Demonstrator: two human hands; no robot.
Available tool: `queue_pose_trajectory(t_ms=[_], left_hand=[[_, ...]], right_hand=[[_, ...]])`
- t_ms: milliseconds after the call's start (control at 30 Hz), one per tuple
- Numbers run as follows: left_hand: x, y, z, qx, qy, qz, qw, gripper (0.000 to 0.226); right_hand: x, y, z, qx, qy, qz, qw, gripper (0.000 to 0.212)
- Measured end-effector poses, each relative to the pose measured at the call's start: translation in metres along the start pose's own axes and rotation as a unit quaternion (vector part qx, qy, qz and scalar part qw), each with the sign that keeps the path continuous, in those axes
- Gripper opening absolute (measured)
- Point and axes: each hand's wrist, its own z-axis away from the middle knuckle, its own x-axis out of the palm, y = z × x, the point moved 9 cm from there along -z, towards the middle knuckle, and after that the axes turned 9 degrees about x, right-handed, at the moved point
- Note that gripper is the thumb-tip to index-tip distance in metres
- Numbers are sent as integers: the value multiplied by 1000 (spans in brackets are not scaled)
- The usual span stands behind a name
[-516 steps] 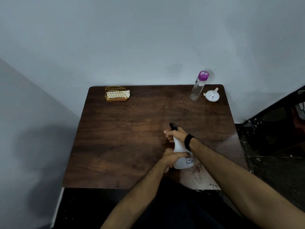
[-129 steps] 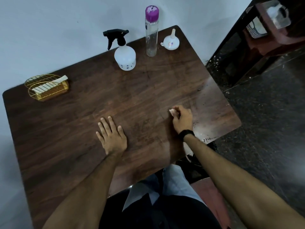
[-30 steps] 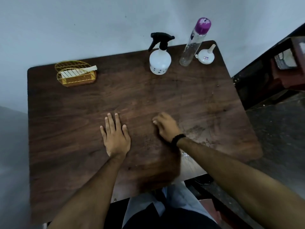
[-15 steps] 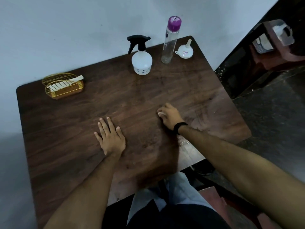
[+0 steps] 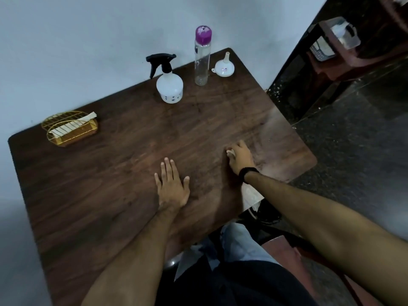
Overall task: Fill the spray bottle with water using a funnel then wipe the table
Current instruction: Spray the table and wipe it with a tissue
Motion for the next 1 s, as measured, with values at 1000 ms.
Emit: queue_pose_trajectory(t_ms=[1000], left_hand=[[25,181,4,195,-127,27,972,69]], right_hand=[[-37,117,120,61,38,-126,989,12]])
